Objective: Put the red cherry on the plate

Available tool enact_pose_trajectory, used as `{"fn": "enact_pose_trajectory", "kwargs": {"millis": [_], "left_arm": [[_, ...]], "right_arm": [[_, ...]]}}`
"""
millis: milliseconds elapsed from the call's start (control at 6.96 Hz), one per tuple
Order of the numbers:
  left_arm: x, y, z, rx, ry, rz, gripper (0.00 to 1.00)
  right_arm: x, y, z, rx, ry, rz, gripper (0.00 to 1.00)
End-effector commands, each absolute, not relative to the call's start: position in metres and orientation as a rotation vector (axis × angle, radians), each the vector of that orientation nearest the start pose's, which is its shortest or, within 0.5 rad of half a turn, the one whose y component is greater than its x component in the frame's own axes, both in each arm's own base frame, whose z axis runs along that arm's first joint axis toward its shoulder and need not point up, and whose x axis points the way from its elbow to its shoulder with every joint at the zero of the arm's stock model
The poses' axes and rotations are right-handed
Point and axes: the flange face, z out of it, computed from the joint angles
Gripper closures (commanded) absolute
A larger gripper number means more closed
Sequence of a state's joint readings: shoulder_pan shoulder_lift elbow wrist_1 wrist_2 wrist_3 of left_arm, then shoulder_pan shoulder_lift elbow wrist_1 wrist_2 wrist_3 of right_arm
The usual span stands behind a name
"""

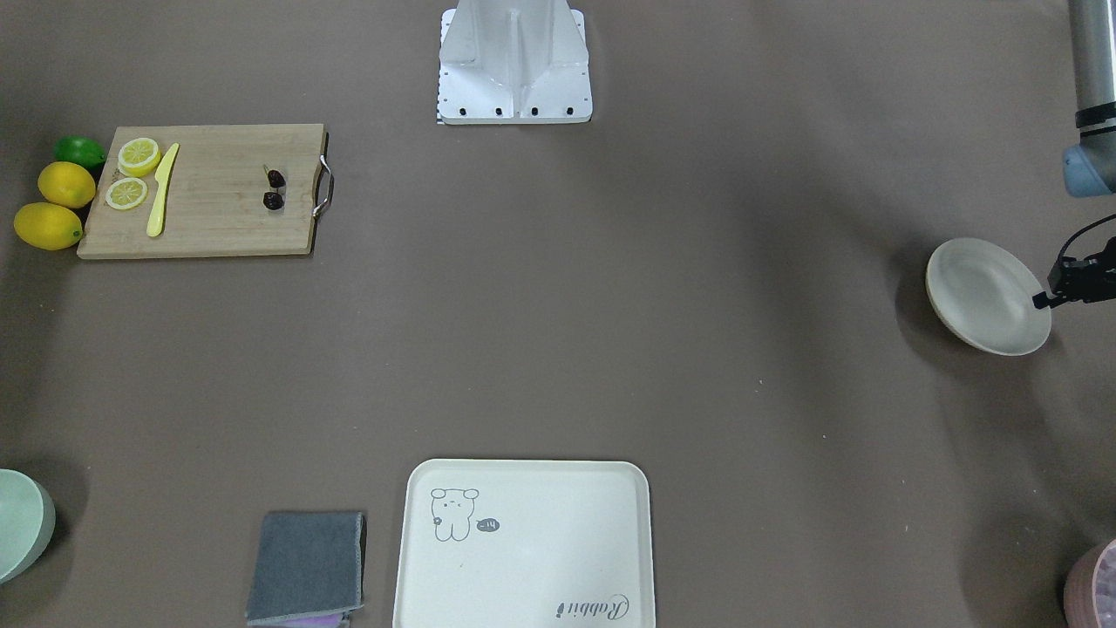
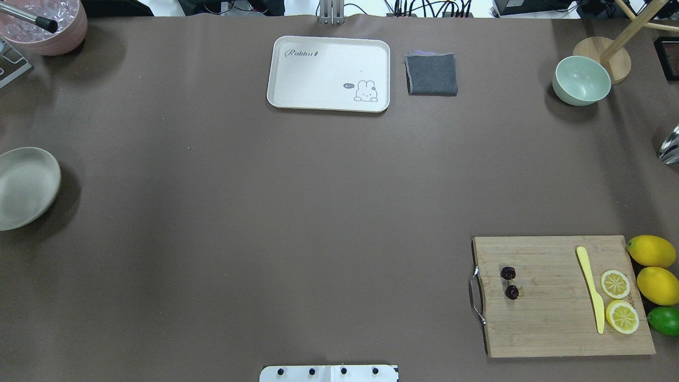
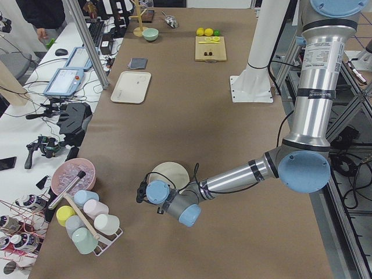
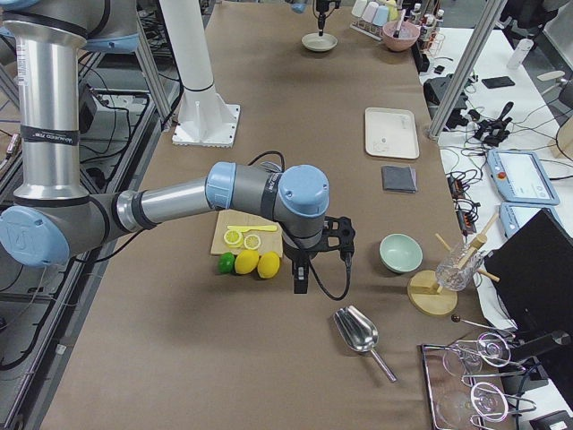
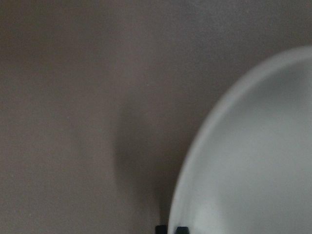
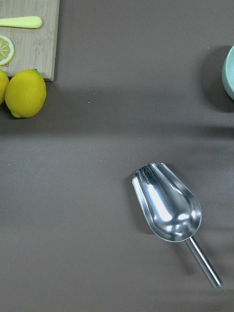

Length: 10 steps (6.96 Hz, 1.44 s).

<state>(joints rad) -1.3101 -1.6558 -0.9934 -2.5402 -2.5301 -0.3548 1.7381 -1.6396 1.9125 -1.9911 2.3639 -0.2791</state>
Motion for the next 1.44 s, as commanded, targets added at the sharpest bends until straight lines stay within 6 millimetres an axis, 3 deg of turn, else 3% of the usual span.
{"fn": "enact_pose_trajectory", "kwargs": {"millis": [0,287,575,718,862,1006,1149,1293], "left_arm": [[0.081,-0.499,0.756,0.124,1.059,0.108,1.0],[0.091,-0.508,0.684,0.052,1.243,0.088,1.0],[0.099,-0.528,0.585,0.023,1.341,0.032,1.0],[0.104,-0.542,0.546,0.008,1.361,-0.013,1.0],[0.122,-0.552,0.508,-0.011,1.38,-0.022,1.0],[0.16,-0.546,0.481,-0.053,1.39,0.006,1.0],[0.196,-0.555,0.441,-0.045,1.383,-0.031,1.0],[0.254,-0.553,0.409,-0.047,1.377,-0.024,1.0]], "right_arm": [[0.134,-0.411,0.562,0.045,-0.802,-0.046,0.0],[0.137,-0.405,0.562,0.046,-0.804,-0.036,0.0],[0.136,-0.4,0.567,0.037,-0.806,-0.031,0.0],[0.137,-0.398,0.569,0.032,-0.807,-0.027,0.0],[0.137,-0.398,0.569,0.032,-0.807,-0.025,0.0],[0.142,-0.393,0.571,0.031,-0.81,-0.009,0.0],[0.146,-0.387,0.573,0.029,-0.811,0.005,0.0],[0.149,-0.385,0.575,0.026,-0.812,0.018,0.0]]}}
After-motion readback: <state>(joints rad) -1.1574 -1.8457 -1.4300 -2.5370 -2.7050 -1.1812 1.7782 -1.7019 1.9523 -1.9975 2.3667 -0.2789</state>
